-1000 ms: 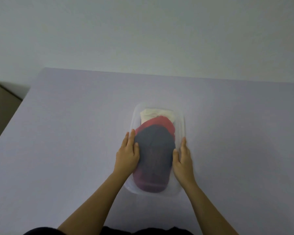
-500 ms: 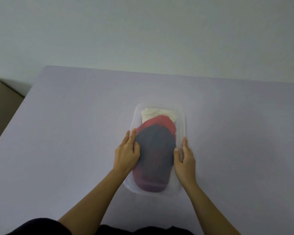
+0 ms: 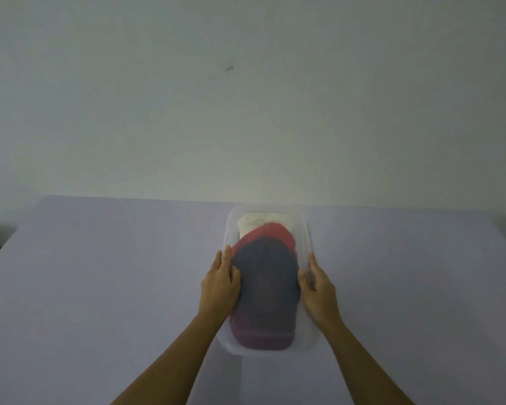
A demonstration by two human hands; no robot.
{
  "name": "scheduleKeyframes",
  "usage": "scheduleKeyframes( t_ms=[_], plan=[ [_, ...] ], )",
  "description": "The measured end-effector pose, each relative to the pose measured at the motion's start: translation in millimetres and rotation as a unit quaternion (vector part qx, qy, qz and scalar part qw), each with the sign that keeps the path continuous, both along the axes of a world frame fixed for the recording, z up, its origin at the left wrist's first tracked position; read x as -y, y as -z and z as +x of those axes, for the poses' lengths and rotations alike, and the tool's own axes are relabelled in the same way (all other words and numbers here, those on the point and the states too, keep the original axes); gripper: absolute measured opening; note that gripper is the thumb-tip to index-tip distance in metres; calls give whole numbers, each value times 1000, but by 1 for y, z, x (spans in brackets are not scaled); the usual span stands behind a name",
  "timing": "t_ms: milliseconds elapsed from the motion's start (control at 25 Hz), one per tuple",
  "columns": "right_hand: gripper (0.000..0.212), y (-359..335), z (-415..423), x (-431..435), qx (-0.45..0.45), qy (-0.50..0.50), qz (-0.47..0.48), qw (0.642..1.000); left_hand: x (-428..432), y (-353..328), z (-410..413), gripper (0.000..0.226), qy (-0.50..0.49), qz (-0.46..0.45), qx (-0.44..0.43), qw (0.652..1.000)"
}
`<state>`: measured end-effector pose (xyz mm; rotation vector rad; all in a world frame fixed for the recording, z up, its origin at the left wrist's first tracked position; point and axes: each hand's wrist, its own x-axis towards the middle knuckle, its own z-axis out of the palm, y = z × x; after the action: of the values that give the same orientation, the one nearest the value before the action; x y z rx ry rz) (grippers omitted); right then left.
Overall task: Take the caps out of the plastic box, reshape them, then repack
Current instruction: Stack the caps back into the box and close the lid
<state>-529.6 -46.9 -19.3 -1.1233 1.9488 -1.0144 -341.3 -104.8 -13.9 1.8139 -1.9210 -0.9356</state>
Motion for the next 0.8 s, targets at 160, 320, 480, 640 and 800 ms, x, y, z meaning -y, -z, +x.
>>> scheduleKeyframes(
  t_ms=[160,320,480,640,800],
  plan=[
    [55,5,-18,42,4,-13,1,1000,41,7,-19,51,-9,-4,6,1000],
    [55,13,-25,65,-1,-15,2,1000,64,12,-27,49,-10,-9,16,1000],
    [55,15,-25,79,-3,-7,-3,1000,82,16,-29,49,-7,-15,15,1000],
    [60,13,-28,83,-45,-40,33,998,87,8,-29,51,2,0,49,999],
    [64,-32,-23,82,-131,-94,45,986,85,-44,-26,56,17,-21,35,999]
  ],
)
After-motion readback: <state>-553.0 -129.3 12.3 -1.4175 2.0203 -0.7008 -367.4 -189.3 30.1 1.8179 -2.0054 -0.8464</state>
